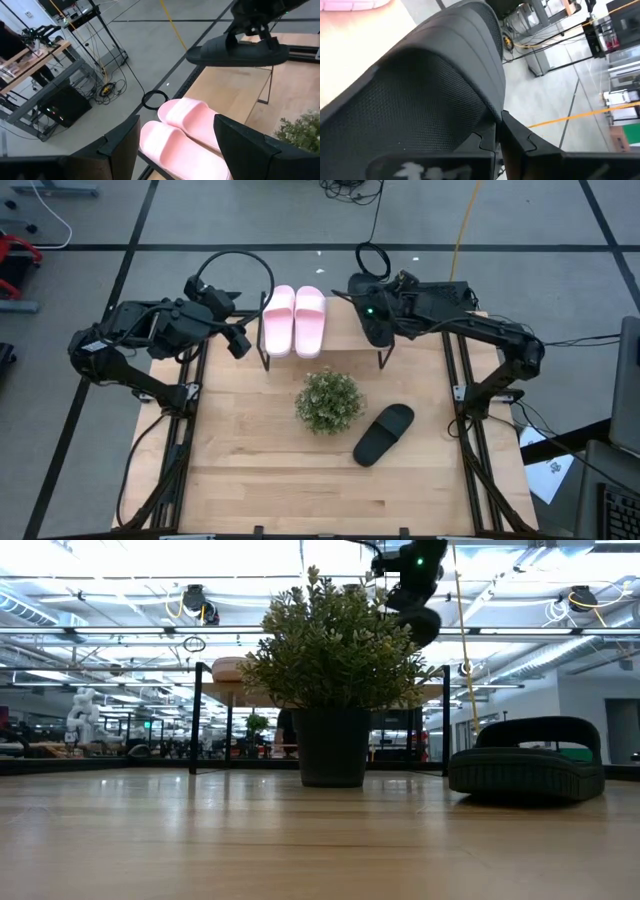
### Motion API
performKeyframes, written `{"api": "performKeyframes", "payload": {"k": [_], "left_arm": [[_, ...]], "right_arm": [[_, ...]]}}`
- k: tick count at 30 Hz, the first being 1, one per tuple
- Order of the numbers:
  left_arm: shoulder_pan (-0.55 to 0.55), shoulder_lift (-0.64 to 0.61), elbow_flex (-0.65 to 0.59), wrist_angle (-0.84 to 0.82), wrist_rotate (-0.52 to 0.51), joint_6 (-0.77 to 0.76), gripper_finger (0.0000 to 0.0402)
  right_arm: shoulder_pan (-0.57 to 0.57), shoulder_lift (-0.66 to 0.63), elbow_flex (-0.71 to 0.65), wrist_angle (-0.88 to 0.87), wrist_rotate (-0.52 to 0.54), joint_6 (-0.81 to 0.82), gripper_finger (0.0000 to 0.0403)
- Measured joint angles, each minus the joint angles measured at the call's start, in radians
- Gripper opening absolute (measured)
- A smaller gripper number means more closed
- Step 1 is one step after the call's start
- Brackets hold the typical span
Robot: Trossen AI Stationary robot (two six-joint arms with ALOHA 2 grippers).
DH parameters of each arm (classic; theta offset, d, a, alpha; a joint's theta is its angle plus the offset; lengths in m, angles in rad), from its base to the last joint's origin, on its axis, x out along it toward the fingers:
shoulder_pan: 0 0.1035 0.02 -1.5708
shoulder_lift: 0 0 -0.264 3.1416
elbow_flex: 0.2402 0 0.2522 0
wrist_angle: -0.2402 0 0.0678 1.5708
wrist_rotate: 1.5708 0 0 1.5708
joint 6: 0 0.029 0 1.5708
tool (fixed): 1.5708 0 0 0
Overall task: Pick and place slides into the shelf
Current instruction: Put the top black slipper on the shelf
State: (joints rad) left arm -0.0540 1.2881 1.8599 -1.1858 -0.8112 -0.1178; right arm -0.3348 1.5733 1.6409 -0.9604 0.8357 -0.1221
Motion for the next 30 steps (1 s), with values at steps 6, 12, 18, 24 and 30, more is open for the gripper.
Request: {"api": "performKeyframes", "payload": {"k": [6,12,18,24,30], "left_arm": [[0.000,0.000,0.000,0.000,0.000,0.007,0.0255],[0.000,0.000,0.000,0.001,0.000,0.008,0.0255],[0.000,0.000,0.000,0.000,0.000,0.010,0.0255],[0.000,0.000,0.000,0.000,0.000,0.011,0.0255],[0.000,0.000,0.000,0.000,0.000,0.034,0.0255]], "right_arm": [[-0.005,0.061,0.000,0.031,-0.003,0.001,0.0000],[-0.023,0.116,0.000,0.027,-0.002,0.034,0.0000],[-0.050,0.124,0.000,0.024,-0.002,0.062,0.0000],[-0.058,0.124,0.000,0.022,-0.002,0.076,0.0000],[-0.058,0.124,0.000,-0.012,-0.002,0.119,0.0000]]}}
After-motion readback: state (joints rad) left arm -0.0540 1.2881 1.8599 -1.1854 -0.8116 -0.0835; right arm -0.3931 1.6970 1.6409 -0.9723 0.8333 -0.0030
